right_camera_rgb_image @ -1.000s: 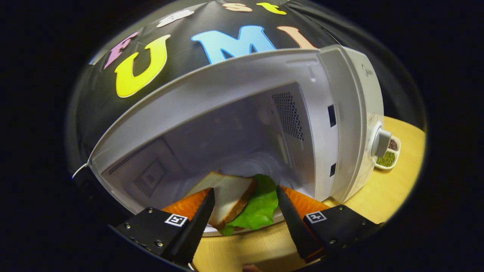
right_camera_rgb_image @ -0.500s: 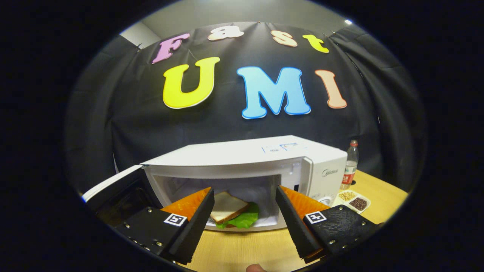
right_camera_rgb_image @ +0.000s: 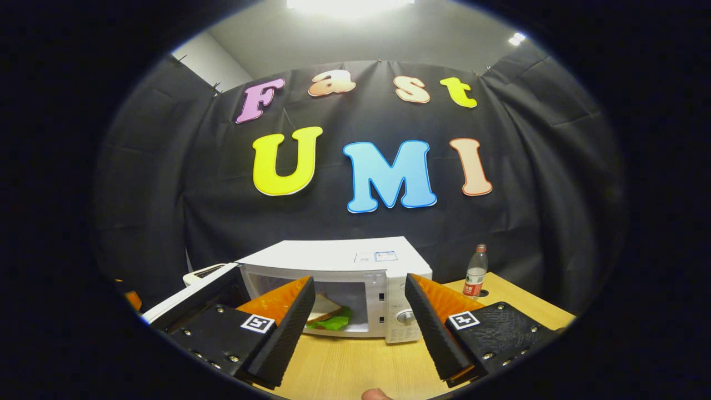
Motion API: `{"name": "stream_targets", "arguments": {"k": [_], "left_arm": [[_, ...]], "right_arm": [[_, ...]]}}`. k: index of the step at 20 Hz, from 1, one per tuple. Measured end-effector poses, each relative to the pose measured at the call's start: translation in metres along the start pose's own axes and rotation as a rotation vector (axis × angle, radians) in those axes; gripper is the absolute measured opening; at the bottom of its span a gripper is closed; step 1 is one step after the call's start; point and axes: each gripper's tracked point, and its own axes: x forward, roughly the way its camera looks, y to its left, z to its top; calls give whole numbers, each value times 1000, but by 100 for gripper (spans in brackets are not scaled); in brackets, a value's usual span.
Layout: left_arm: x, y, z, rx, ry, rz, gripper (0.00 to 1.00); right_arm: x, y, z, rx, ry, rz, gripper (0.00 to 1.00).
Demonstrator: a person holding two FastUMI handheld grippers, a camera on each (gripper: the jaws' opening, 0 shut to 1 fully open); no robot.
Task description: Open the microwave oven with the left hand, put the food in, and close the microwave oven.
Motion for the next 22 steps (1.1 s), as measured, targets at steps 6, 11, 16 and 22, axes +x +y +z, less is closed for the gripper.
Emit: {"name": "stream_targets", "arguments": {"k": [6, 11, 16, 22], "left_arm": [[6, -26, -20, -9, 53, -60, 24], [5, -80, -30, 38, 85, -191, 8], [-2, -140, -28, 48, 107, -337, 7], [11, -220, -22, 69, 100, -508, 7]], "right_arm": [[-29, -42, 22, 26, -27, -46, 98], [-45, -73, 25, 36, -28, -103, 98], [-56, -96, 24, 31, -12, -147, 98], [-75, -116, 22, 35, 3, -203, 98]]}}
